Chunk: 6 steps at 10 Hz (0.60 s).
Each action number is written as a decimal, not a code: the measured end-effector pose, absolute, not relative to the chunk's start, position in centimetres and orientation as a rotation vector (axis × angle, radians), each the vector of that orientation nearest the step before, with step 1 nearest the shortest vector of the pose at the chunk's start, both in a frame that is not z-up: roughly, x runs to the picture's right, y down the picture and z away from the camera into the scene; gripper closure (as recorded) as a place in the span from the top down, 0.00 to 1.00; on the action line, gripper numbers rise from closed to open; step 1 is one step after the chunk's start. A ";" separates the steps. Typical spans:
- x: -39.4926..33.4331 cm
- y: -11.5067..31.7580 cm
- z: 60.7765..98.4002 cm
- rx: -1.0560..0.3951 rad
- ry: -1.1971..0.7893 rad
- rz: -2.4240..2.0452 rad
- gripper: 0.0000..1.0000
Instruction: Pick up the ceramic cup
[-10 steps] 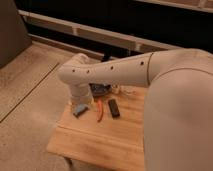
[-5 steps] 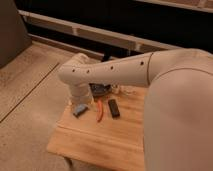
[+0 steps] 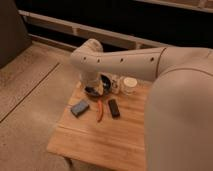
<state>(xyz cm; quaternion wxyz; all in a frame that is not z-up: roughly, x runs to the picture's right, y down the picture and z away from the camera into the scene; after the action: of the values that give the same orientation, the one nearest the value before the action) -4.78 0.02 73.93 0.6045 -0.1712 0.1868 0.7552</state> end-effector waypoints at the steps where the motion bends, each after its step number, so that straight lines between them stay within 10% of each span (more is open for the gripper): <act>1: -1.4 -0.5 74.1 -0.374 0.457 1.815 0.65; 6: 5.2 0.3 74.1 -0.334 0.555 1.951 0.65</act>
<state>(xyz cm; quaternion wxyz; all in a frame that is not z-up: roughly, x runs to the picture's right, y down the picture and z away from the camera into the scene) 5.17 0.29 74.10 0.5165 -0.1389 0.2312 0.8127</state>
